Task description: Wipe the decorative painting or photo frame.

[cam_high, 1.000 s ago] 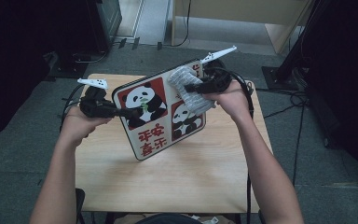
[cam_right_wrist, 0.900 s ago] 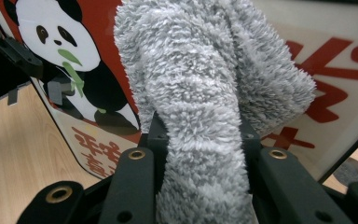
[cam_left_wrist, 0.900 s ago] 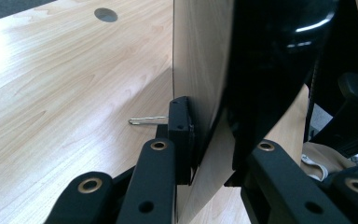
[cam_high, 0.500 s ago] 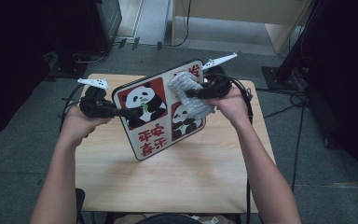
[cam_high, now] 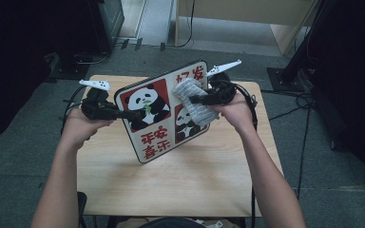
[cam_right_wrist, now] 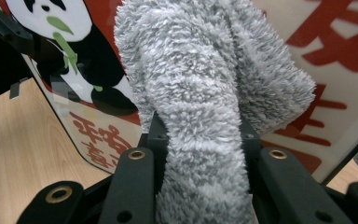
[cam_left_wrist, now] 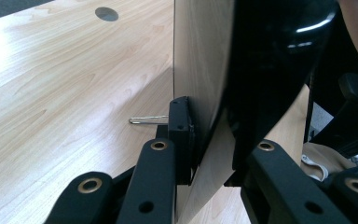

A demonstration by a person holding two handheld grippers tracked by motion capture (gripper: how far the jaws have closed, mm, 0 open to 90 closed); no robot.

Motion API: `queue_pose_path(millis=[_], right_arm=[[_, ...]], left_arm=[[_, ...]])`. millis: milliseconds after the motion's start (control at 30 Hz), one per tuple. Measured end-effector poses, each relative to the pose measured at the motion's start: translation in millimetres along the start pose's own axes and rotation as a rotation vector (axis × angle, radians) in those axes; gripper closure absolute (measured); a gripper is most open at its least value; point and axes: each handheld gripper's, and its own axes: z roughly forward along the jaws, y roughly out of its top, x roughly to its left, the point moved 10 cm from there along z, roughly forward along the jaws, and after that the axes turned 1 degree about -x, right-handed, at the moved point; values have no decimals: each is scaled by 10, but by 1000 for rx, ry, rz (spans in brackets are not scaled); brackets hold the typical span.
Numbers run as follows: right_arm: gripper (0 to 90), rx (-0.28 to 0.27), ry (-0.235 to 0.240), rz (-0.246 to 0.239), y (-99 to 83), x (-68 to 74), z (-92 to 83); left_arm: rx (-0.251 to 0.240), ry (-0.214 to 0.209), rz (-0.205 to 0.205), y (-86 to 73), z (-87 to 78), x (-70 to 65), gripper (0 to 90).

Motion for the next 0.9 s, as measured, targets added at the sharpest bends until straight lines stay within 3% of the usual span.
queue_pose_path(millis=[900], right_arm=[[690,3,22,34,-325,-11,140]], left_arm=[[2,-7,2,-2,-2,0,787]])
